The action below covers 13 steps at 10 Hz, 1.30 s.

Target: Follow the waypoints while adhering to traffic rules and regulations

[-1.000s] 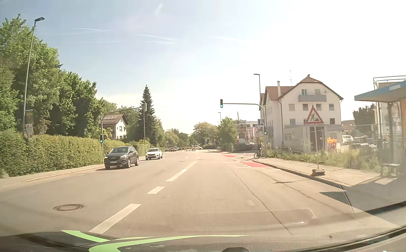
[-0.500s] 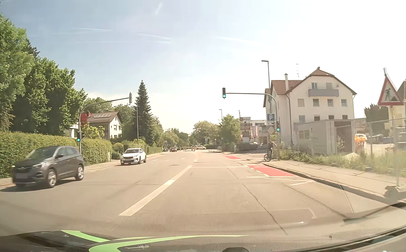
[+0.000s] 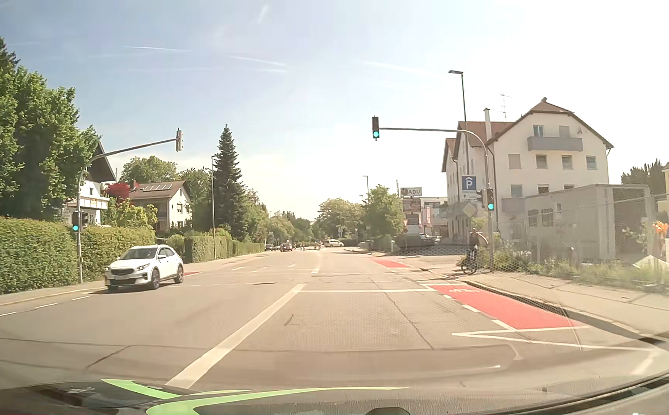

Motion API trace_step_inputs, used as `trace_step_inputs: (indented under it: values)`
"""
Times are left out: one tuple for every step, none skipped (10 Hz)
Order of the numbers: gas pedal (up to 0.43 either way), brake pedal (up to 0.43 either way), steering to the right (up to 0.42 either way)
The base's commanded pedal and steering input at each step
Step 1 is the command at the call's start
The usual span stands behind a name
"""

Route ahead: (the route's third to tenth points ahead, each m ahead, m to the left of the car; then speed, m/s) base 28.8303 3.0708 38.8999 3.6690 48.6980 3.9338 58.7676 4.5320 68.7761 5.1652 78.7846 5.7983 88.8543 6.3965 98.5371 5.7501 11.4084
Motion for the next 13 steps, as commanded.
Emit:
trace_step_inputs:
  values:
    - [0.008, 0.000, -0.004]
    - [0.008, 0.000, -0.004]
    - [0.008, 0.000, -0.004]
    - [0.008, 0.000, -0.005]
    - [0.008, 0.000, -0.006]
    - [0.008, 0.000, -0.006]
    - [0.000, 0.000, -0.006]
    - [0.000, 0.000, -0.007]
    - [0.000, 0.000, -0.006]
    - [0.000, 0.000, -0.007]
    - [0.000, 0.000, -0.007]
    - [0.000, 0.000, -0.007]
    - [0.000, 0.000, -0.007]
